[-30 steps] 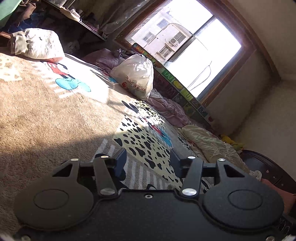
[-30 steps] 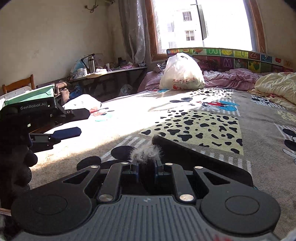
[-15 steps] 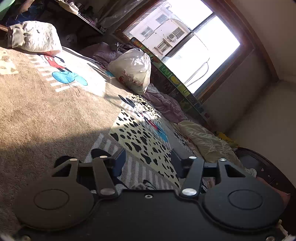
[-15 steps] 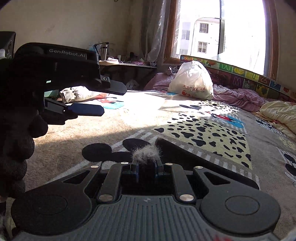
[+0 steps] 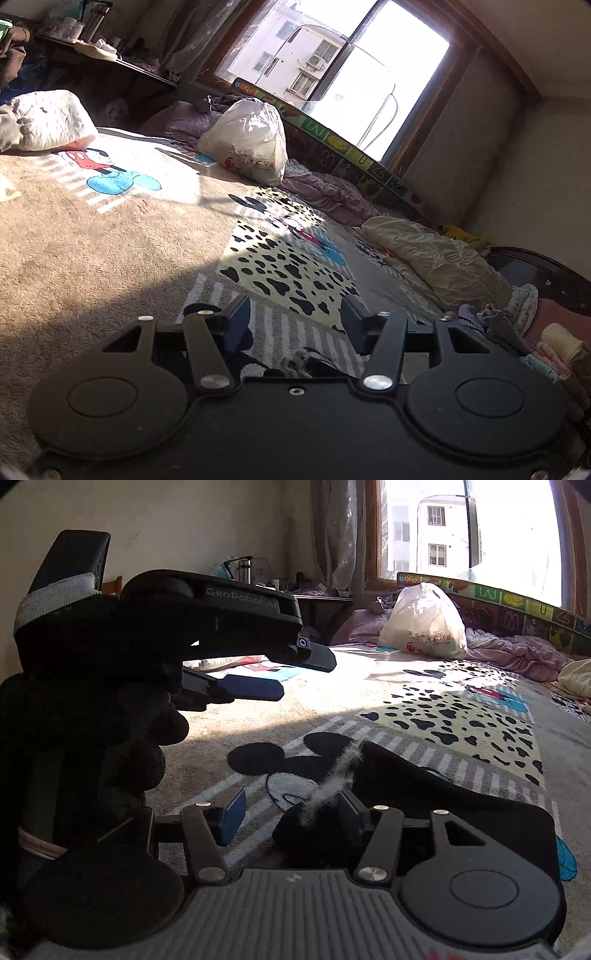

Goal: Fold clothes

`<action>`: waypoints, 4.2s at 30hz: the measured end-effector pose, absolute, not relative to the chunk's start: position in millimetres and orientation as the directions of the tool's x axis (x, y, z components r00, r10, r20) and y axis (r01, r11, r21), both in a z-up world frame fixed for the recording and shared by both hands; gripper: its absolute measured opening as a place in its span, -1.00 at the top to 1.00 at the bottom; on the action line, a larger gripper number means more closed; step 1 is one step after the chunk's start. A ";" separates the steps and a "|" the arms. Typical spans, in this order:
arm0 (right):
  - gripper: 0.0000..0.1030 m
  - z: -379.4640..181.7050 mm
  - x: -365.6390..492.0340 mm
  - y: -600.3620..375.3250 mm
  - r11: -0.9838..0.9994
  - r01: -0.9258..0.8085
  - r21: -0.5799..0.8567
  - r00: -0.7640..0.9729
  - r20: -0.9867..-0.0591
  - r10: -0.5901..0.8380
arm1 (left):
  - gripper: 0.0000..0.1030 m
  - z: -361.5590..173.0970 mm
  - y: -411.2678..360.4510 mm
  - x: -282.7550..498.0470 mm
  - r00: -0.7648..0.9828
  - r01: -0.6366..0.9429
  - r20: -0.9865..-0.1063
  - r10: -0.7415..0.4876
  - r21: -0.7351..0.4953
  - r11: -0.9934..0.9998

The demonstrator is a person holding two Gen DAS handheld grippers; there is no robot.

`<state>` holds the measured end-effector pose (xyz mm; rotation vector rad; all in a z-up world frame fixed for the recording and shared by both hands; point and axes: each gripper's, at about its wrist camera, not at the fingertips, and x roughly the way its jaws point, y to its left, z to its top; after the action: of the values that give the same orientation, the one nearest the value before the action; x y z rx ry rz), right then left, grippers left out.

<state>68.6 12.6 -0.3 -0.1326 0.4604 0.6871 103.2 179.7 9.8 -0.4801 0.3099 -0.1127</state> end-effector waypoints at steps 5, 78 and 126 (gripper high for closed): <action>-0.04 1.2 56.3 -66.0 0.843 -0.516 0.149 0.748 -0.401 0.529 | -0.01 12.0 142.4 111.8 0.939 0.157 -0.253 -0.234 -0.292 0.944; 0.13 -75.1 150.3 -168.2 0.749 -0.106 0.654 0.750 -0.442 0.492 | 0.32 -58.9 173.8 129.0 0.777 -0.118 -0.493 -0.390 -0.724 0.680; 0.40 54.0 16.1 -357.6 0.694 -0.241 0.679 0.963 0.080 0.257 | 0.44 97.2 -46.0 166.1 0.650 0.418 -0.091 -0.754 -0.786 0.455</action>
<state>16.1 -357.6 54.0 0.7545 0.0220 0.2784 166.1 -46.0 97.2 -0.8126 0.4677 -0.7561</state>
